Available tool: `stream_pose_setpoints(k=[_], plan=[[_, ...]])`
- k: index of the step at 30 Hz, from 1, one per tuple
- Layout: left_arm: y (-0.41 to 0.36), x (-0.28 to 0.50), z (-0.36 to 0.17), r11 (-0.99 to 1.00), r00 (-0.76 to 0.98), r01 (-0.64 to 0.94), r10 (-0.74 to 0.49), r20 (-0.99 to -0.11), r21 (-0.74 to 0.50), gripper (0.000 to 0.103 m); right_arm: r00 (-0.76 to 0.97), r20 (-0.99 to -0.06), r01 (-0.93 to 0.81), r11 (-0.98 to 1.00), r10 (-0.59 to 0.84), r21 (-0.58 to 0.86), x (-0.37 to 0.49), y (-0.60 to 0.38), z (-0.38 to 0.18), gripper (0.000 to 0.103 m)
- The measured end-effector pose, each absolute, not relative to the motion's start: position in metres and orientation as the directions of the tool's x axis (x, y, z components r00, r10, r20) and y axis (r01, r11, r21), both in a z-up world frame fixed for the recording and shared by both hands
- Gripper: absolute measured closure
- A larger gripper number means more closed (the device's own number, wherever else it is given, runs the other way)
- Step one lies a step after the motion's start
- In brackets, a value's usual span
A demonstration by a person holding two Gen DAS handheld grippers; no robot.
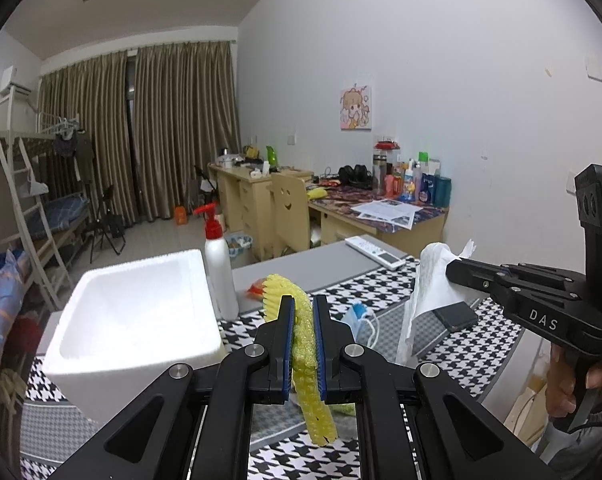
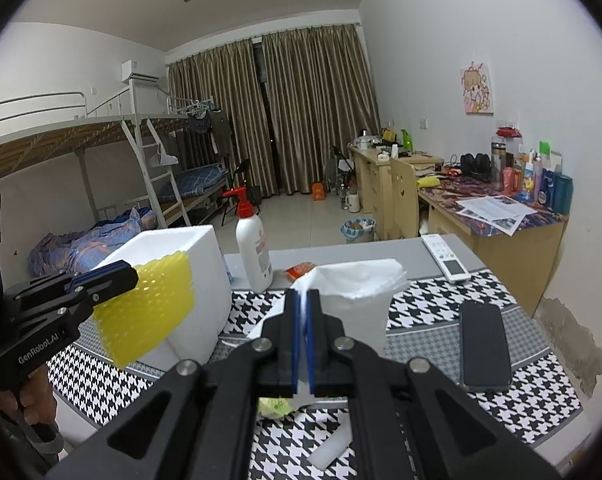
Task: Organize soft objects
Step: 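Carry the yellow net and white tissue in both grippers over the white foam box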
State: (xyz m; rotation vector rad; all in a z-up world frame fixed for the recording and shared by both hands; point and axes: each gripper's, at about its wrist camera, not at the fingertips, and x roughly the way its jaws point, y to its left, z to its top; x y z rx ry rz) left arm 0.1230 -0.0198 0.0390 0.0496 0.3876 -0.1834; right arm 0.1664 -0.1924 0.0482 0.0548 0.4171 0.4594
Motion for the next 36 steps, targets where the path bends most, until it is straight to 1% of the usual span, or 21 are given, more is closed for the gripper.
stream_pose_setpoints(k=[19, 28, 36], plan=[[-0.018, 0.141, 0.07, 0.984, 0.929, 0.174, -0.154, -0.338, 0.031, 0.093, 0.828, -0.334, -0.44, 0.891, 0.451, 0.113, 0.176, -0.179, 0.076, 0.098], [-0.01, 0.145, 0.089, 0.988, 0.946, 0.151, -0.133, -0.296, 0.036, 0.093, 0.829, -0.311, -0.459, 0.883, 0.464, 0.092, 0.182, -0.168, 0.091, 0.098], [0.007, 0.146, 0.1, 0.995, 0.96, 0.083, -0.067, -0.271, 0.046, 0.093, 0.82, -0.298, -0.488, 0.869, 0.489, 0.083, 0.19, -0.154, 0.101, 0.098]])
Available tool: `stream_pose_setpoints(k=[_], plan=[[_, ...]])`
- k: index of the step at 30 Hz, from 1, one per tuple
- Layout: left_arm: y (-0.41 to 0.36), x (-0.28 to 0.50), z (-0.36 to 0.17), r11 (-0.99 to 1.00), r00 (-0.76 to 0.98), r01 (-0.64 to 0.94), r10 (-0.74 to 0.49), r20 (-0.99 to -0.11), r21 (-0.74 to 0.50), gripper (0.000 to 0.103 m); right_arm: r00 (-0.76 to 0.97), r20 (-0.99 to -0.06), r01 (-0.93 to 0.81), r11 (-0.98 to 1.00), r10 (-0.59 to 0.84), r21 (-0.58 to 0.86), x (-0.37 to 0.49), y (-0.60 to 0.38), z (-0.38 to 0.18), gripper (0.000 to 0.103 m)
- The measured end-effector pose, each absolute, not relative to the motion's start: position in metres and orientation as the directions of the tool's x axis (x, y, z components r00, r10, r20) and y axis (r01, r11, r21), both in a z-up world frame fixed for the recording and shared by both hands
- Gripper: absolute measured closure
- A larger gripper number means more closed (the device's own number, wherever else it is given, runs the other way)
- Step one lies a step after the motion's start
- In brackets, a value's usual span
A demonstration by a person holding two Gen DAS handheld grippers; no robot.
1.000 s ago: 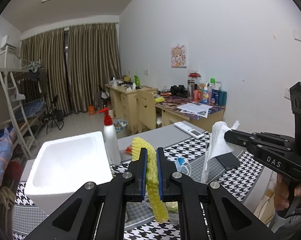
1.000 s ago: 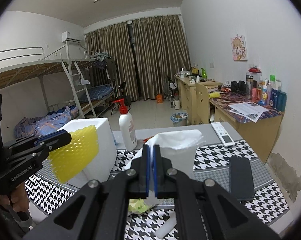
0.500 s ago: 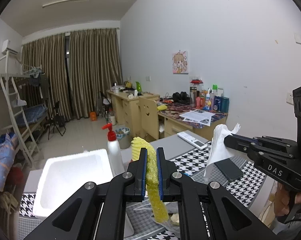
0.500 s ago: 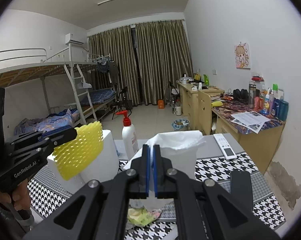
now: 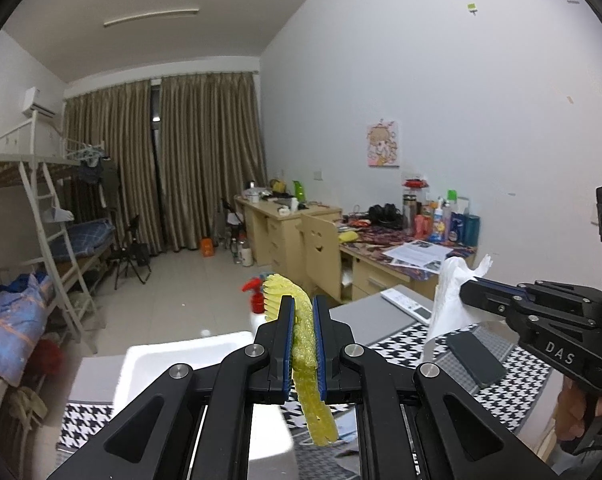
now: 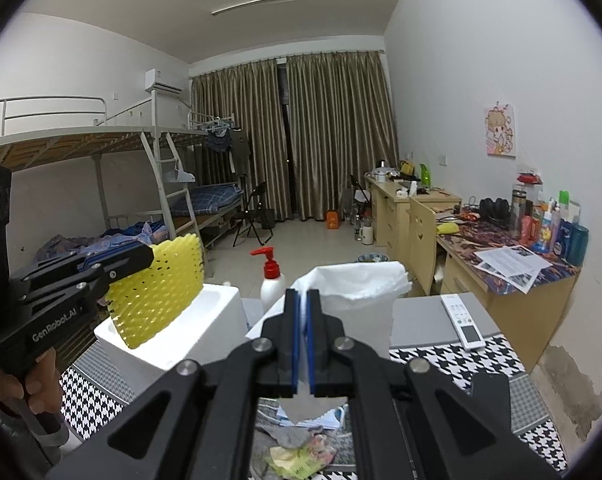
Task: Organize soft objects
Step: 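Carry the yellow net and white tissue in both grippers over the white foam box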
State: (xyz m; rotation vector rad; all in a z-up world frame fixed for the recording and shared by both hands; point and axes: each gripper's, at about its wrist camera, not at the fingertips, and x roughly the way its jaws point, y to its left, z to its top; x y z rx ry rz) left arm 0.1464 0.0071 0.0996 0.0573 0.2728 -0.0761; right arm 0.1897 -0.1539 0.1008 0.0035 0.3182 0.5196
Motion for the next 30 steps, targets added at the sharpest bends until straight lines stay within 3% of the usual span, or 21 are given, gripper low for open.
stream_pose_setpoints(k=[26, 29, 30], plan=[[0.066, 0.179, 0.078, 0.99, 0.924, -0.135, 0.141, -0.355, 0.041, 0.093, 0.769, -0.314, -0.568, 0.82, 0.557, 0.066, 0.206, -0.106, 0.102, 0.098], [0.069, 0.186, 0.073, 0.989, 0.914, -0.141, 0.147, -0.377, 0.045, 0.091, 0.767, -0.318, -0.569, 0.82, 0.557, 0.064, 0.208, -0.104, 0.101, 0.098], [0.07, 0.188, 0.071, 0.988, 0.911, -0.145, 0.153, -0.384, 0.048, 0.086, 0.767, -0.321, -0.568, 0.821, 0.556, 0.064, 0.209, -0.104, 0.101, 0.098]])
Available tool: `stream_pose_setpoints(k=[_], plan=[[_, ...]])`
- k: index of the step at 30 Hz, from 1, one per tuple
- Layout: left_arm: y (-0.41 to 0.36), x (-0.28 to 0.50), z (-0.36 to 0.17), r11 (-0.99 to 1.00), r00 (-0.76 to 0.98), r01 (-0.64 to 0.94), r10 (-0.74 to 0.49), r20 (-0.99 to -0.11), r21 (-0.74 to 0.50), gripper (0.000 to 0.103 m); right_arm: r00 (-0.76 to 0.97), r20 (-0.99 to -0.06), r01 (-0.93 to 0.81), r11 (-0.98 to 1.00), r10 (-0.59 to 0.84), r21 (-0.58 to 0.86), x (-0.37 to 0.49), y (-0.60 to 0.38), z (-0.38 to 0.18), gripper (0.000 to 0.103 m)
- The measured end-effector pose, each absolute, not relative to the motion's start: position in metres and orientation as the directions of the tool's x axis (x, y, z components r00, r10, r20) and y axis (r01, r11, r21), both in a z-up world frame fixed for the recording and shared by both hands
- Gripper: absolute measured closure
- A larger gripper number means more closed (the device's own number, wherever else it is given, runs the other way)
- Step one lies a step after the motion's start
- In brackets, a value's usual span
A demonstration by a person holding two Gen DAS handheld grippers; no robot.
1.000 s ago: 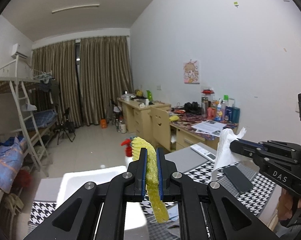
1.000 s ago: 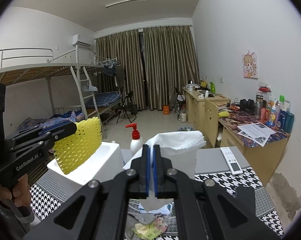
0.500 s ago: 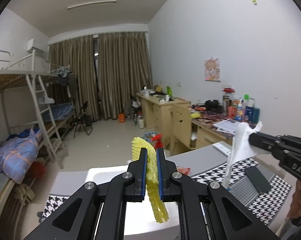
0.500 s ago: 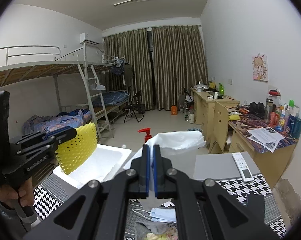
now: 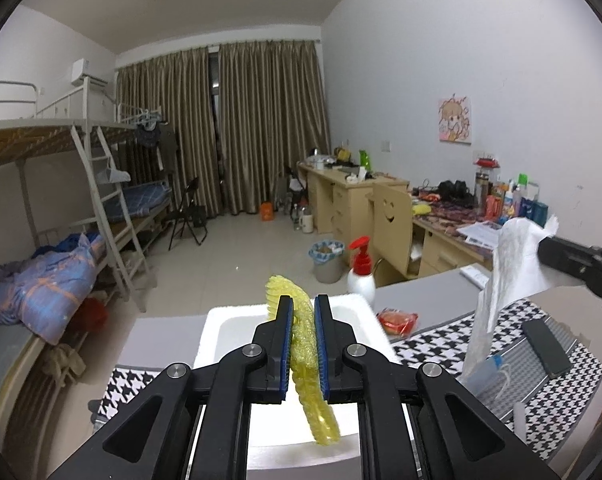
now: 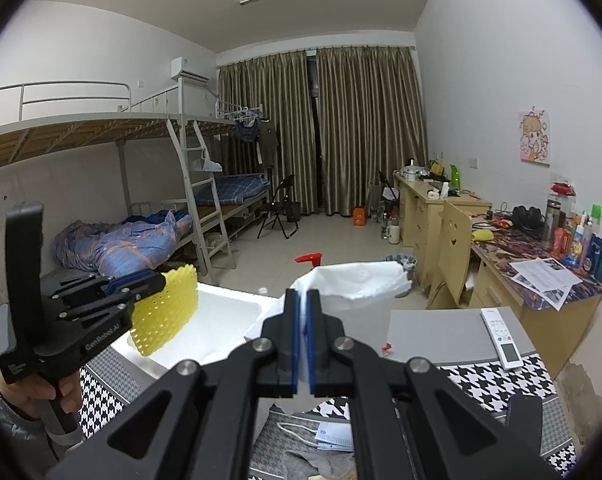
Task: Organize soft objects
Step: 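Carry the yellow net and white tissue in both grippers over the white foam box, then open the left gripper to drop the yellow net into the foam box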
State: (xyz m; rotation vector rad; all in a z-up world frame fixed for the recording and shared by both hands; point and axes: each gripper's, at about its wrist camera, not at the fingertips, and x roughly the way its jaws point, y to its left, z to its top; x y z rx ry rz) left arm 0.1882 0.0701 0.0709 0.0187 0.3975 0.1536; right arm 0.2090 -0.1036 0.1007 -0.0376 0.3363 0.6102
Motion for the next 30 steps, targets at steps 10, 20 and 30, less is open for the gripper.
stream_pose_setpoints(k=[10, 20, 30], plan=[[0.082, 0.186, 0.062, 0.983, 0.905, -0.179, 0.18, -0.386, 0.038, 0.018, 0.772, -0.327, -0.561, 0.826, 0.545, 0.052, 0.212, -0.094, 0.103, 0.098], [0.092, 0.174, 0.067, 0.977, 0.913, -0.209, 0.207, -0.352, 0.03, 0.001, 0.765, -0.303, -0.59, 0.807, 0.569, 0.025, 0.21, -0.076, 0.118, 0.098], [0.11, 0.16, 0.072, 0.964, 0.909, -0.266, 0.254, -0.33, 0.01, 0.001, 0.761, -0.27, -0.616, 0.788, 0.59, -0.011, 0.207, -0.056, 0.138, 0.098]])
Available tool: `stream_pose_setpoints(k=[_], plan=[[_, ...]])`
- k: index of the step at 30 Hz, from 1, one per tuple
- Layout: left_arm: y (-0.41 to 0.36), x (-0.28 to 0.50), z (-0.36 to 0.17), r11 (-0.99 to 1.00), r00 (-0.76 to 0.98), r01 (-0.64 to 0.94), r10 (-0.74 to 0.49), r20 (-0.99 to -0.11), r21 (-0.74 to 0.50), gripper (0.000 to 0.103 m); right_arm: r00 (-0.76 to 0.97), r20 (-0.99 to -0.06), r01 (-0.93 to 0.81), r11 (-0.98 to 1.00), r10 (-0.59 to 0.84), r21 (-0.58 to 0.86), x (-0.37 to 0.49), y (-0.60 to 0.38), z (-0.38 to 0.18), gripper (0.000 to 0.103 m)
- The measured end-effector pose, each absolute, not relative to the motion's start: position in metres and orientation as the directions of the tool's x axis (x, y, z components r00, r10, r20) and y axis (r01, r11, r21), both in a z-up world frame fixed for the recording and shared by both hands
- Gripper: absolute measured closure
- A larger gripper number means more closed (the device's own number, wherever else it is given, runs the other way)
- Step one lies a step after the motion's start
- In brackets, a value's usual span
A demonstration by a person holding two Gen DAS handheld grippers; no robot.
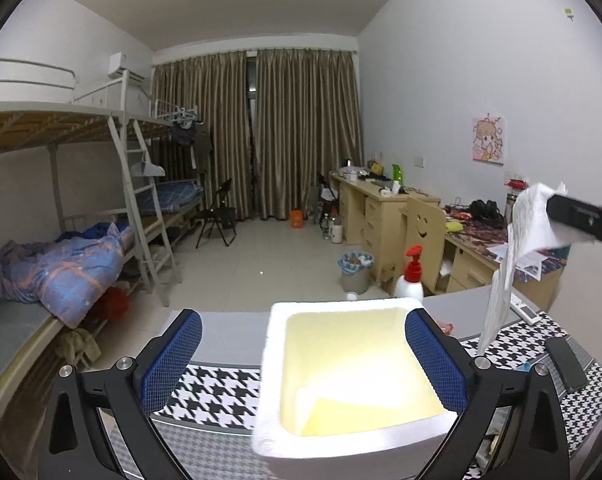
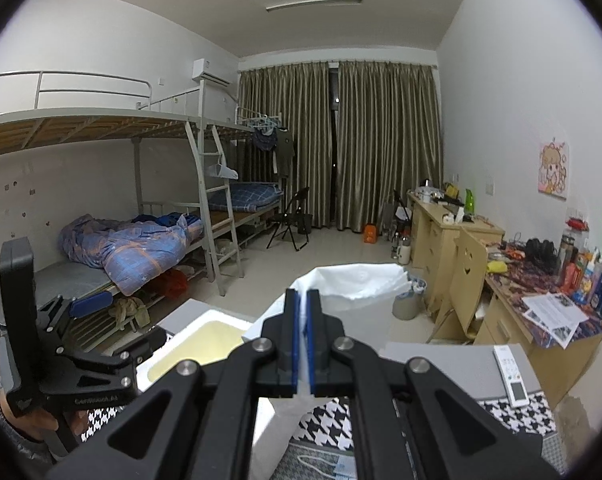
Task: Organize soft objects
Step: 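Open the left gripper to drop the yellow net into the foam box, then lower the white tissue into the foam box and open the right gripper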
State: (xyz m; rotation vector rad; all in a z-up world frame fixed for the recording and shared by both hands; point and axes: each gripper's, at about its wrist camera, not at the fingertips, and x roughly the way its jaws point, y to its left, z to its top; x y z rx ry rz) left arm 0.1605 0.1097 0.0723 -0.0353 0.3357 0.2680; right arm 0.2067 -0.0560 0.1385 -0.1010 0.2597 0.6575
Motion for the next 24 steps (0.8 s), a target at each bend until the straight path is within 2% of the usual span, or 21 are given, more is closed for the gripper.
stream_pose_setpoints(k=[10, 24], plan=[[0.119, 0.144, 0.071, 0.954, 0.905, -0.299, 0.279, -0.322, -0.011, 0.001, 0.73, -0.27, -0.66, 0.75, 0.627, -0.044, 0.201, -0.031, 0.143, 0.098], [0.139, 0.132, 0.061, 0.937, 0.889, -0.347, 0.317, -0.331, -0.034, 0.001, 0.637, -0.373, -0.729, 0.684, 0.675, -0.008, 0.214, 0.0, 0.114, 0.098]])
